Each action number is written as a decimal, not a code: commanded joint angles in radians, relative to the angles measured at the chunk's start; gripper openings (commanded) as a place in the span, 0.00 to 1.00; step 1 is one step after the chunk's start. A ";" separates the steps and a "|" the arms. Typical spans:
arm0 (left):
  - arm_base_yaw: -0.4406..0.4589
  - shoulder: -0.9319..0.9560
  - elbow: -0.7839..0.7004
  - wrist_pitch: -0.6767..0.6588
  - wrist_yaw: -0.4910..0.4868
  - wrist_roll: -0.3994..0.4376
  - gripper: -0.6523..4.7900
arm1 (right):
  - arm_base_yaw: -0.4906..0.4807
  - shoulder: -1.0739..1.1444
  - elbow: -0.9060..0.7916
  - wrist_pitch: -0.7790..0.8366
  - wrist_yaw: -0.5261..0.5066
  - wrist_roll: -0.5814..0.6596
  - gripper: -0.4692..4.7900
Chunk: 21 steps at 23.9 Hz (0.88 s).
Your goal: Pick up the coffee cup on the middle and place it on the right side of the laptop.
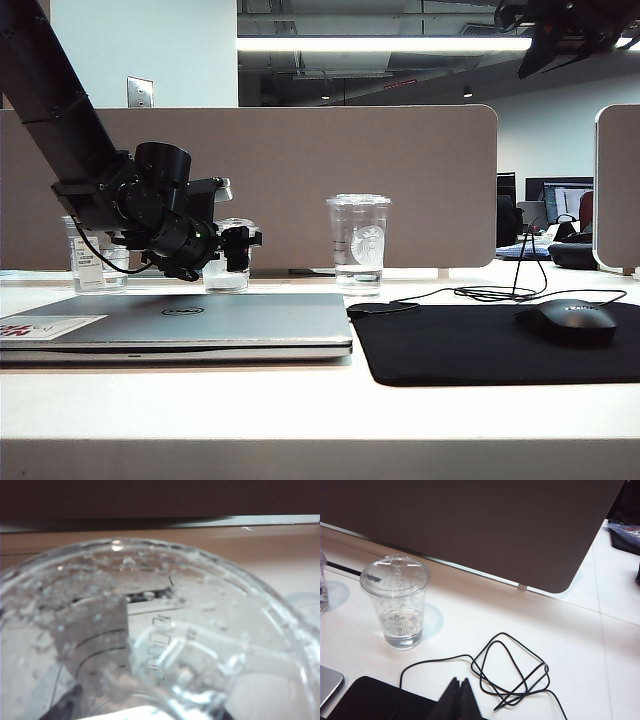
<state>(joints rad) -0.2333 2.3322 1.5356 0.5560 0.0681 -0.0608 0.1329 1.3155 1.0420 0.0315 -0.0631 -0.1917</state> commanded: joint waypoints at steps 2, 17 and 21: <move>0.000 -0.047 0.007 -0.024 0.026 0.001 0.62 | 0.000 -0.004 0.006 0.018 0.011 -0.030 0.08; 0.000 -0.222 0.007 -0.219 0.146 0.005 0.62 | 0.000 -0.005 0.006 0.018 0.020 -0.030 0.08; 0.000 -0.301 0.007 -0.273 0.268 0.004 0.62 | 0.000 -0.006 0.006 0.018 0.020 -0.030 0.08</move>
<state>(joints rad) -0.2340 2.0563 1.5360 0.2813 0.2771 -0.0589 0.1329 1.3151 1.0424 0.0315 -0.0456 -0.2218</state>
